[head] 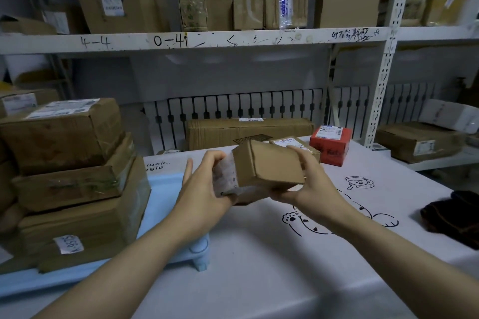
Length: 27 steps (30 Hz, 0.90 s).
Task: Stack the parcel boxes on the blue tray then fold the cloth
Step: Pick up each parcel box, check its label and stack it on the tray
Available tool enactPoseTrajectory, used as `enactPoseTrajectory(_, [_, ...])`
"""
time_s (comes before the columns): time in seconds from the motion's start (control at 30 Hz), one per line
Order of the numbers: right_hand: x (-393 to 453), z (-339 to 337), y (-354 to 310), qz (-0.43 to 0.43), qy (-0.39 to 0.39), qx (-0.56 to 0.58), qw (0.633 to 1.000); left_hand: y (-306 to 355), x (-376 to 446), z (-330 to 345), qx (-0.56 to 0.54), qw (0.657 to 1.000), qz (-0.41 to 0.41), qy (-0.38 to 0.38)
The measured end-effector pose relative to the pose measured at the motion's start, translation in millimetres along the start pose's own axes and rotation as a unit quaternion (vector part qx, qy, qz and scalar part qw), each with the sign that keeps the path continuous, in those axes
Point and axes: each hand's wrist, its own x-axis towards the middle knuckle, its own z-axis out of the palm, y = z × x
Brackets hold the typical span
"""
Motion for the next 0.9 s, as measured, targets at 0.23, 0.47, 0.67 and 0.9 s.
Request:
enactPoseTrajectory(0.23, [-2,-2,-5,0.002,-0.04,0.066,0.997,-13,1,4,-0.109,0.994,-0.02,0.006])
enactPoseTrajectory(0.47, [-1,2,-4,-0.004,-0.026,0.108,0.994,-18,3,5,-0.048,0.996,-0.03,0.065])
enactPoseTrajectory(0.67, [-1,6,-6,-0.009,-0.021,0.103,0.994,-13,0,3,-0.138,0.987,-0.084,0.028])
enactPoseTrajectory(0.9, [-2,1,-2,0.042,-0.054,0.06,0.996,-9,-5,3,-0.281,0.947,-0.155,-0.029])
